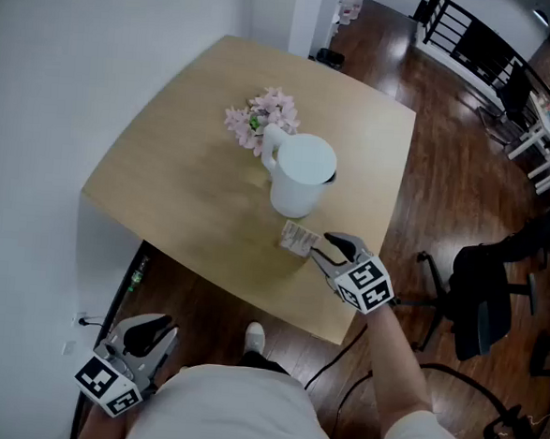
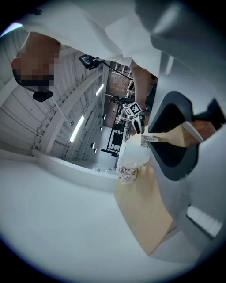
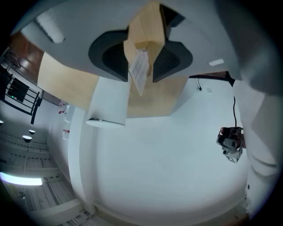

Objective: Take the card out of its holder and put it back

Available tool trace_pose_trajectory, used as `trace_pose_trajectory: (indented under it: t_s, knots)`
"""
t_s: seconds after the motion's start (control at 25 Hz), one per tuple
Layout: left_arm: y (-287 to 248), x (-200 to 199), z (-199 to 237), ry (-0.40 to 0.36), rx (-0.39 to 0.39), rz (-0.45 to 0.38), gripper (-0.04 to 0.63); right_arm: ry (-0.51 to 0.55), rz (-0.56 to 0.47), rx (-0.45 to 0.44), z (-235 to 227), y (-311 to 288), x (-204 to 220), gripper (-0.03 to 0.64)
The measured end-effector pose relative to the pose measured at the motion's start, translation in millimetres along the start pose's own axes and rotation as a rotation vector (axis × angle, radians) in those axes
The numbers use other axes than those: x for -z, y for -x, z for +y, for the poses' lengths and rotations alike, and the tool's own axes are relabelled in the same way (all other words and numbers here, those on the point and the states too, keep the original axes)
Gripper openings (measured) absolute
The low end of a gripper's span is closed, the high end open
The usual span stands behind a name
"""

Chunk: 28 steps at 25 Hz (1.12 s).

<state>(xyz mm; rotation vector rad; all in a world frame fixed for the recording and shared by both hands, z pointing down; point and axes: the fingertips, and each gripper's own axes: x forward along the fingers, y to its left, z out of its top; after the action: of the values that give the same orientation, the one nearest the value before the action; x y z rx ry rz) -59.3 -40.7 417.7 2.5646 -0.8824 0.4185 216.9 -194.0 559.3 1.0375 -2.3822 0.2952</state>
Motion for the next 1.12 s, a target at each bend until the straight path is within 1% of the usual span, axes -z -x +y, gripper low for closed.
trace_pose_trajectory:
  t_s: [0.12,0.2,0.36,0.48,0.68,0.84,1.12]
  knots:
    - [-6.0,-2.0,5.8,0.006,-0.021,0.001,0.072,0.01,0.031,-0.042,-11.2,-15.8,9.1,0.175]
    - [-9.1,-1.8,9.7,0.009,-0.034,0.003,0.072,0.005,0.044,-0.072,-15.5,-25.4,14.0,0.159]
    - [-12.5,-1.2,14.4,0.022,-0.059,0.007,0.072,-0.004,0.053,-0.124,-14.9,-38.6,20.3,0.104]
    - [-15.6,-2.2,15.2,0.027,-0.063,0.009,0.072,0.009,0.06,-0.149,-11.4,-40.6,21.7,0.043]
    - [-19.9,-1.6,16.7,0.028,-0.068,0.017,0.072,-0.002,0.05,-0.192,-7.3,-37.7,18.6,0.032]
    - [-20.6,1.0,15.1,0.029,-0.064,0.019,0.072,-0.009,0.036,-0.196,-5.3,-31.6,14.6,0.021]
    - [-18.2,4.5,8.4,0.032,-0.053,0.016,0.072,-0.008,-0.013,-0.157,-9.2,-10.4,-6.5,0.021]
